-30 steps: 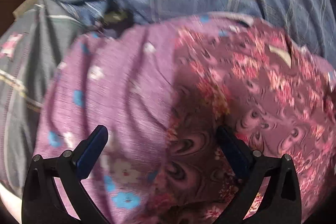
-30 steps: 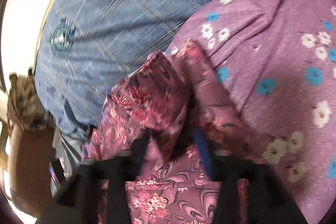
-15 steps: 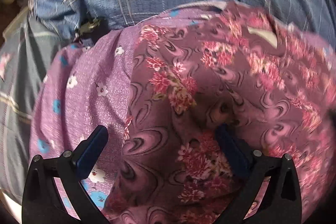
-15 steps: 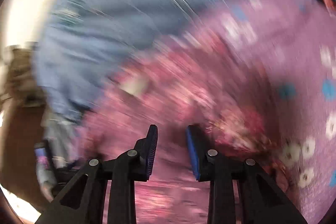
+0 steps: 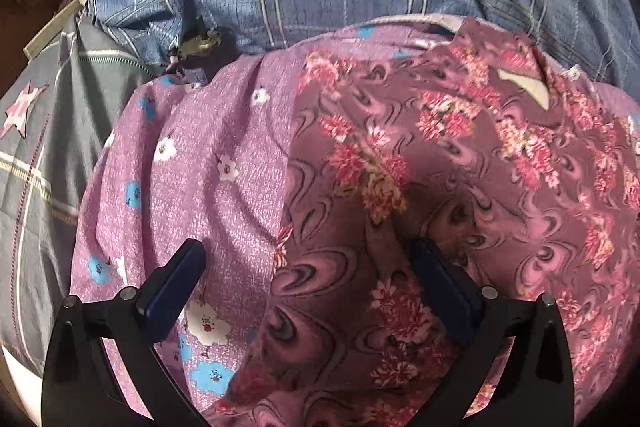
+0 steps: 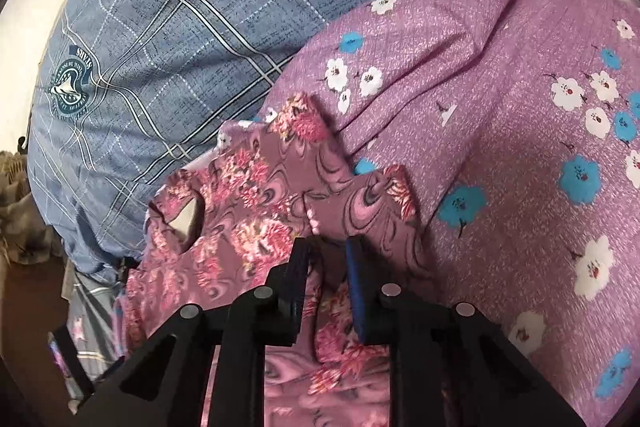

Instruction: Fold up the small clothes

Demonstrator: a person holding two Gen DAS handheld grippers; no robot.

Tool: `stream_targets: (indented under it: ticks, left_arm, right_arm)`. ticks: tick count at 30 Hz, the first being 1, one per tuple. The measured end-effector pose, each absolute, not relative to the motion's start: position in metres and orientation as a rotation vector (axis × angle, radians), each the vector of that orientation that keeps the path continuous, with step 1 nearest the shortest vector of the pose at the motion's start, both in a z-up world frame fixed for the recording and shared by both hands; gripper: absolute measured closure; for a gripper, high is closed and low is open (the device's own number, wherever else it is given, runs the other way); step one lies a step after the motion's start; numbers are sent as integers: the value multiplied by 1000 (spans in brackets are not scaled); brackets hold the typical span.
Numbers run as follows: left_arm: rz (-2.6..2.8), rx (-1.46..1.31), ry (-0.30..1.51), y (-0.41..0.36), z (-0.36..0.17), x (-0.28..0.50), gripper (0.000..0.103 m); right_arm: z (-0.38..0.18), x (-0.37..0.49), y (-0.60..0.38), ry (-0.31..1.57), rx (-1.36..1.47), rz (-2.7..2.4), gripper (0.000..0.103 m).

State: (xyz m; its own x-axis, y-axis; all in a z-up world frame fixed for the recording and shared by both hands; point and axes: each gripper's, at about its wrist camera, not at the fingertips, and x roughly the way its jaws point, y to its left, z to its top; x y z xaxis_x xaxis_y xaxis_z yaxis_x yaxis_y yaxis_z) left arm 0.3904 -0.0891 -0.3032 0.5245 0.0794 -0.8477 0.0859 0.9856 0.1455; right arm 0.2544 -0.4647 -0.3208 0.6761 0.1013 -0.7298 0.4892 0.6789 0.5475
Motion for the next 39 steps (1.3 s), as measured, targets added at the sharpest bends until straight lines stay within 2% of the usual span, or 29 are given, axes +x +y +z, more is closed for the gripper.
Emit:
stream_targets:
  ticks: [6,11,17,22,29,38,39]
  left_arm:
    - [11,182,962,-88,-288,386,0]
    - [100,228,991,-79,-298,389,0]
    - [78,230,985,-81,-290,385,0]
    - [83,262,1015,-82,-301,386,0]
    - [97,294,982,-76,-304,385,0]
    - [68,146,1032,-42,-312,396,0]
    - [58,133,1036,-40,-313,397,0]
  right_arm:
    - [-305,262,-416,863,761,1,79]
    - [-332,275,-370,1016,637,49,81]
    - [-320,270,-372,977,689,97,78]
    - [-329,275,-346,1040,577,135,78]
    - [-318,272,-351,1009,603,140,77]
    - [-316,258,-413,883,752,-101,77]
    - [-319,257,-419,889,773,-122,80]
